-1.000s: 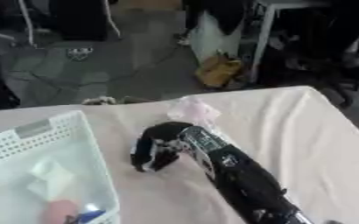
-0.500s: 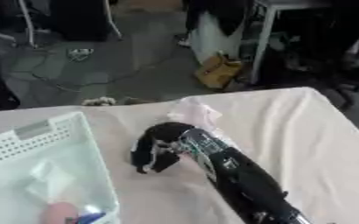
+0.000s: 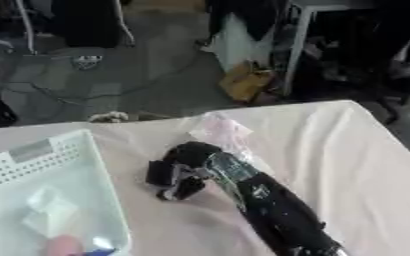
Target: Pick up objects on the table and place them in the box.
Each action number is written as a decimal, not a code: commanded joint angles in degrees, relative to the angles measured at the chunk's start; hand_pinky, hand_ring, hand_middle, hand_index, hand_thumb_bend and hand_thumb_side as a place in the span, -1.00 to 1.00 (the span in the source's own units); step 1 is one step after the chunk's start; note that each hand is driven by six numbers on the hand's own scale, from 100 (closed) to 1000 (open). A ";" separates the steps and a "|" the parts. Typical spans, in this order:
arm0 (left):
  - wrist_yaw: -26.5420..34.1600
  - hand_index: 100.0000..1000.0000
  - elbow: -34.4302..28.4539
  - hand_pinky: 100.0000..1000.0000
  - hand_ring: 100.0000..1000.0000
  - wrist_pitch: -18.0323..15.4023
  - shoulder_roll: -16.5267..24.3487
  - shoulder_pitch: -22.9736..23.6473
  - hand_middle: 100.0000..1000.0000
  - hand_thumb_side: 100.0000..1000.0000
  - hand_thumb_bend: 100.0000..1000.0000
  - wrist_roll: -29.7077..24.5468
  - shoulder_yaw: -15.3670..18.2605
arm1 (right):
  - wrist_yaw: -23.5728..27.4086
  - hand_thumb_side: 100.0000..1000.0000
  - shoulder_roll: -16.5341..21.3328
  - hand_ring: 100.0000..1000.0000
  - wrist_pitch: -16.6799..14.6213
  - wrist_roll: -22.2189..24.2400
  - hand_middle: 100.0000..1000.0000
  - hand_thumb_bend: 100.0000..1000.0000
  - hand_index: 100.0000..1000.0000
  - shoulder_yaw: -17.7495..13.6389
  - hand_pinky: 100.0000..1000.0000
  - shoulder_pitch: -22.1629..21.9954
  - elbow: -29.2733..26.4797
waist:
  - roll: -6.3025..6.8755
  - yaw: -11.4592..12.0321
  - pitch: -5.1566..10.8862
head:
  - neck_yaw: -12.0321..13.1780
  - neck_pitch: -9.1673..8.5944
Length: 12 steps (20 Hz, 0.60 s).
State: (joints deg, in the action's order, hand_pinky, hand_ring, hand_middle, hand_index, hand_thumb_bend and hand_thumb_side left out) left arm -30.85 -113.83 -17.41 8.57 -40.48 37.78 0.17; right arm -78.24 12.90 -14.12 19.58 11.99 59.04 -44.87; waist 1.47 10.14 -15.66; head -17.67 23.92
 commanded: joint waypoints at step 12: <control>0.20 0.63 -0.76 0.64 0.84 -0.23 0.00 -1.53 0.54 0.54 -1.00 0.03 0.29 | -0.79 0.96 0.40 0.95 1.41 -3.68 0.58 -0.37 0.79 -1.07 0.90 0.69 0.41 | 0.40 0.01 -0.31 | -0.19 -0.29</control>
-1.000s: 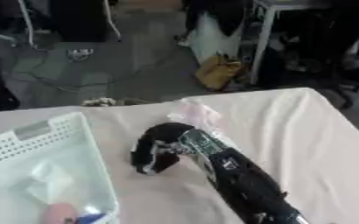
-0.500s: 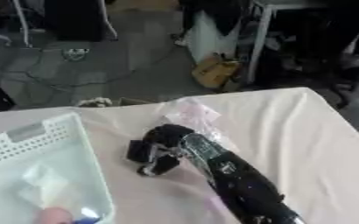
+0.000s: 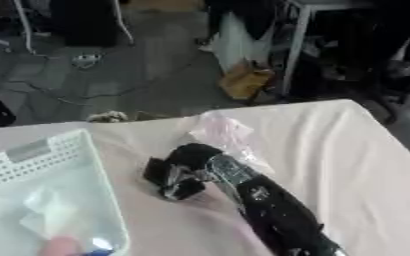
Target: Pick up objects on the table and place them in the box.
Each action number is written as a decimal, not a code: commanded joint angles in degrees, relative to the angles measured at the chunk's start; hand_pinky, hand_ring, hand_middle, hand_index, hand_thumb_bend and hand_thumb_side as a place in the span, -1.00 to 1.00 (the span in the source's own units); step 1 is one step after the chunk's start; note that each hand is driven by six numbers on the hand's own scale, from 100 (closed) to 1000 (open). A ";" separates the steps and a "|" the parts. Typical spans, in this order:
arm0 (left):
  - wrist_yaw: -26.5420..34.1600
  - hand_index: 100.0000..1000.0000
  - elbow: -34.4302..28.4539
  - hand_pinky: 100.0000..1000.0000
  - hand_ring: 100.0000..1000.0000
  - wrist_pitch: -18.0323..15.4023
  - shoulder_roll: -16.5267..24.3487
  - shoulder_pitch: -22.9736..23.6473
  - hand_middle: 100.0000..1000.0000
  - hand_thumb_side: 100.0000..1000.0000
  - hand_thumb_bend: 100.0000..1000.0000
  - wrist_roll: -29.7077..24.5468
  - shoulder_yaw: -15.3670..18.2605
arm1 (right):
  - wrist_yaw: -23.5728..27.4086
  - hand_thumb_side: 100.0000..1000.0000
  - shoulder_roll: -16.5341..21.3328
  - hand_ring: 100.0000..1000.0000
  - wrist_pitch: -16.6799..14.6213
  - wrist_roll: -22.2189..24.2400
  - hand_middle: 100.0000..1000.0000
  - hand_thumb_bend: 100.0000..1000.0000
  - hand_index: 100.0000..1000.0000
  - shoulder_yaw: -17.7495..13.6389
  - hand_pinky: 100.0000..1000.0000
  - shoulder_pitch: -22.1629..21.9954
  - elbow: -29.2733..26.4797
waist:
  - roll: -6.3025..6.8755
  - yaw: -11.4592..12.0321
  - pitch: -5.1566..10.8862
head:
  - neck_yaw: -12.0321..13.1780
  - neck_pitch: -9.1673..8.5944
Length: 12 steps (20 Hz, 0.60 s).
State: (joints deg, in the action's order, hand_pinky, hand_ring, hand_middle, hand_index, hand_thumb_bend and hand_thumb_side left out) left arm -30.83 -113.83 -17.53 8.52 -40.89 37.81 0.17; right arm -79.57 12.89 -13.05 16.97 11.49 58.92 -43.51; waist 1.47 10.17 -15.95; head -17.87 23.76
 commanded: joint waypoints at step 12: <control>0.06 0.63 -0.76 0.64 0.84 -0.13 -0.25 -1.12 0.54 0.51 -1.00 -0.37 0.26 | 9.41 0.89 0.42 0.56 8.20 -10.28 -0.29 -1.00 0.04 -0.14 0.68 0.99 -7.42 | 0.38 -0.24 0.65 | 0.63 0.06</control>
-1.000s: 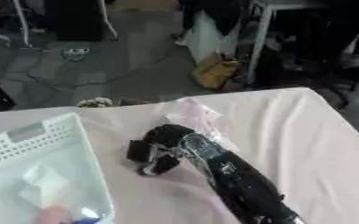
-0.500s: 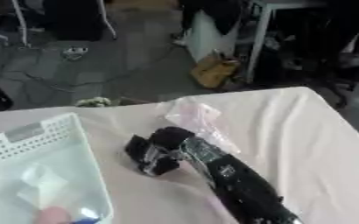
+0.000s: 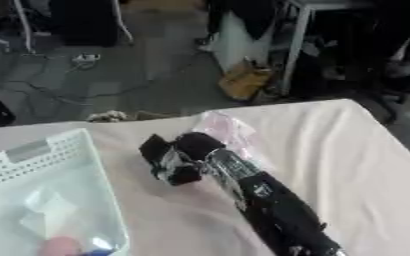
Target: Pick up objects on the table and place them in the box.
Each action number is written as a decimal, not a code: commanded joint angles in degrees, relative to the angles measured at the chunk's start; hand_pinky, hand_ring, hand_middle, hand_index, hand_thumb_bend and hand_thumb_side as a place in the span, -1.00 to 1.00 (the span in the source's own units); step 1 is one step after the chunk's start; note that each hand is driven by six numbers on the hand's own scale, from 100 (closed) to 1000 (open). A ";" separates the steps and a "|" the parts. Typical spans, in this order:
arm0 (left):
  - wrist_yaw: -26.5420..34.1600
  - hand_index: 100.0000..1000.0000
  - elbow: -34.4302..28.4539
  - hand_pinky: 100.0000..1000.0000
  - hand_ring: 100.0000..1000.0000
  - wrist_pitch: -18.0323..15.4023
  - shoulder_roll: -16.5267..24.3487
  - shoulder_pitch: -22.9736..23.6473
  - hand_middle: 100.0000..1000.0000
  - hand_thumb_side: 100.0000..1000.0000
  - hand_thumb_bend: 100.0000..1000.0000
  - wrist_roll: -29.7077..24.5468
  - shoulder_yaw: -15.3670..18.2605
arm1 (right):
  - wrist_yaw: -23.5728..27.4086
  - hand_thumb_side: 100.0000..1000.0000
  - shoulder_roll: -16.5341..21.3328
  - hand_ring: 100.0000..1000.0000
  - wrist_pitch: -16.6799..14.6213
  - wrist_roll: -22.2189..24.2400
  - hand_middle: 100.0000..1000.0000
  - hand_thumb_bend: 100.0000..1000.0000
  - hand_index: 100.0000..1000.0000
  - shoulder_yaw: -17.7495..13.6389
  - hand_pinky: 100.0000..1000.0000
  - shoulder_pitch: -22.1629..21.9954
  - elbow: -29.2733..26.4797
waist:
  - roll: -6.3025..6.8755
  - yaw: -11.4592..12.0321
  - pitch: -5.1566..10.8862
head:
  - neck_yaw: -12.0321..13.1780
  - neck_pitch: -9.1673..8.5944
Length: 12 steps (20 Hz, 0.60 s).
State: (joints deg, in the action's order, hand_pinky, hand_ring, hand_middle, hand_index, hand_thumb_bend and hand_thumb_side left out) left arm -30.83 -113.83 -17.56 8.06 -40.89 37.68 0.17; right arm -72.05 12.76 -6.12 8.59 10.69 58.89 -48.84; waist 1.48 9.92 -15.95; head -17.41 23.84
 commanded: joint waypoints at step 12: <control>0.16 0.63 -0.76 0.64 0.84 0.00 0.17 -0.82 0.54 0.51 -1.00 -0.70 0.28 | 6.98 0.77 0.25 0.53 1.54 -12.17 -0.38 -1.00 -0.04 3.73 0.67 0.74 -2.46 | 0.42 -0.38 2.12 | 0.68 0.56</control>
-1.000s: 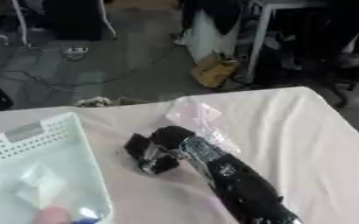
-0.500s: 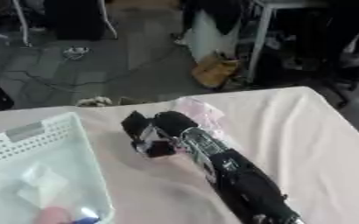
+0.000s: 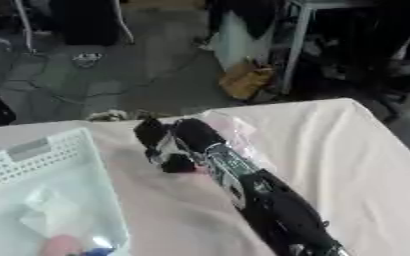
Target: Pick up objects on the table and place them in the box.
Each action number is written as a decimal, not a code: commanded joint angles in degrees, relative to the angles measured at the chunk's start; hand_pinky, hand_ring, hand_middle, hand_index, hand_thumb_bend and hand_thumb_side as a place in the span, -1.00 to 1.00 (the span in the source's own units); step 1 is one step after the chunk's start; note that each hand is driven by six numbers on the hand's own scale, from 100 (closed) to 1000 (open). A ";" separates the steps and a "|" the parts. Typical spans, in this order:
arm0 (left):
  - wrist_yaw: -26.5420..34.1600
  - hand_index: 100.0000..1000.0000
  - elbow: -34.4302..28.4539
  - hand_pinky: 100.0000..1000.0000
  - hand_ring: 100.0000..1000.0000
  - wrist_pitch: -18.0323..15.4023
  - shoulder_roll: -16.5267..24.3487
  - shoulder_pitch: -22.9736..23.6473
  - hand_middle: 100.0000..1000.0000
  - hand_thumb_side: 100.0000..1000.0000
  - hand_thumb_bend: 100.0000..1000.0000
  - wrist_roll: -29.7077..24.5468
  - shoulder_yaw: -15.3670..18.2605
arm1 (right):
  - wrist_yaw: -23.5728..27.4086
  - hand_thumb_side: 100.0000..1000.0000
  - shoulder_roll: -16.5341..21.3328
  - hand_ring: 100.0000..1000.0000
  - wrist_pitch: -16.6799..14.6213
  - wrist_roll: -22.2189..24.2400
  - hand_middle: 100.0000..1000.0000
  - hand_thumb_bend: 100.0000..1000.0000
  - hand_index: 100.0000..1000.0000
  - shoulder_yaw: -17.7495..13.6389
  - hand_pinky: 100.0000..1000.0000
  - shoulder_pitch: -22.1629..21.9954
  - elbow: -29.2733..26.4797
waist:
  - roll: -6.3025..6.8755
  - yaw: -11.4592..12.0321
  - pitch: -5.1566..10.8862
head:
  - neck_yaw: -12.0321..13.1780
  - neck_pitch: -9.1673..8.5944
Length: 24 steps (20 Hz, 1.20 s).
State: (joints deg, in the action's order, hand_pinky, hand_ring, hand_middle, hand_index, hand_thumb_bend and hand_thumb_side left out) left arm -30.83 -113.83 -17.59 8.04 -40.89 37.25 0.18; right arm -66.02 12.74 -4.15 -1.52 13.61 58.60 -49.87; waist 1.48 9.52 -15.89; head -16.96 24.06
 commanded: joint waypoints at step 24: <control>-0.42 0.63 -0.76 0.63 0.83 -1.35 0.19 0.49 0.56 0.53 -1.00 -1.39 -0.09 | 15.77 0.59 -1.78 0.51 -0.48 6.05 -0.45 -1.00 -0.11 12.63 0.68 0.45 -24.56 | -0.95 0.38 7.55 | 2.19 4.92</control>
State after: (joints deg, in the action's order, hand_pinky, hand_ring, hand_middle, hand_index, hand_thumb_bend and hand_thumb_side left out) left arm -31.05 -113.83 -18.61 8.04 -39.43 35.92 0.16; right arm -51.18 11.15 -4.77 3.71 26.16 57.90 -72.40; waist 1.29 9.86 -10.55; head -14.88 28.61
